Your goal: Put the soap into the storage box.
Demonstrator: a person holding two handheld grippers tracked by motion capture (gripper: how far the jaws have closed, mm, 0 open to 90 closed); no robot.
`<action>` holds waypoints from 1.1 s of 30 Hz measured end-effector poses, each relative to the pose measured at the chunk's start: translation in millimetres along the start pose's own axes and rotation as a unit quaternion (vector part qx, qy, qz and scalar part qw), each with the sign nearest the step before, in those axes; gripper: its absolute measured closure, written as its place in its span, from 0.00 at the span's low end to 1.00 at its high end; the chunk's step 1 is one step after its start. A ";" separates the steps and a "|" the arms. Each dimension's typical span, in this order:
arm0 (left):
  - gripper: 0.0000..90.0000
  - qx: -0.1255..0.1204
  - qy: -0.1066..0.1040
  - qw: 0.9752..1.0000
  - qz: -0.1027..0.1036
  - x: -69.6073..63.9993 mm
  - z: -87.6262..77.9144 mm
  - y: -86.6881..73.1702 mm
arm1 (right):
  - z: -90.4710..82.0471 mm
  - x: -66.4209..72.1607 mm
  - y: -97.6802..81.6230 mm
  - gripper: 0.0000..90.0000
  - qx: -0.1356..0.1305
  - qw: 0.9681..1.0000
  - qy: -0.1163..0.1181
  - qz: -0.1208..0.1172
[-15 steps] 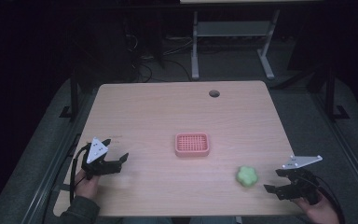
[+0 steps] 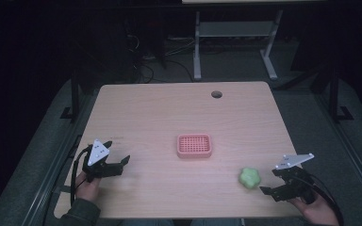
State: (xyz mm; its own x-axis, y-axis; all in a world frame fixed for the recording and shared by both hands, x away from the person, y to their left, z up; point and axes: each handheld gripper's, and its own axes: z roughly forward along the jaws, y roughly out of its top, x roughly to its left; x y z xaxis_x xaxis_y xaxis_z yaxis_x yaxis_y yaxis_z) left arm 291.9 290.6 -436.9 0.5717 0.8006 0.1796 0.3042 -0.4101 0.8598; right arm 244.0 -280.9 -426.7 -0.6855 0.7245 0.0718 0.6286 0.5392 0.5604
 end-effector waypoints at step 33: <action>0.16 -0.004 0.000 1.000 -0.002 0.8 -1.7 0.7 | 28.5 19.5 54.0 0.17 0.076 0.995 0.006 -0.059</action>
State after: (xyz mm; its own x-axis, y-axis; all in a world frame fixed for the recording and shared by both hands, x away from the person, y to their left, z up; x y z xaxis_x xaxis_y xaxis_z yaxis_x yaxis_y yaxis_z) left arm 291.3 291.6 -435.3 0.5698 0.8026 0.1762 0.3007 -0.4033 0.8643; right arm 275.0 -225.4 -418.5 -0.7619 0.6473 0.0231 0.5908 0.6798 0.4345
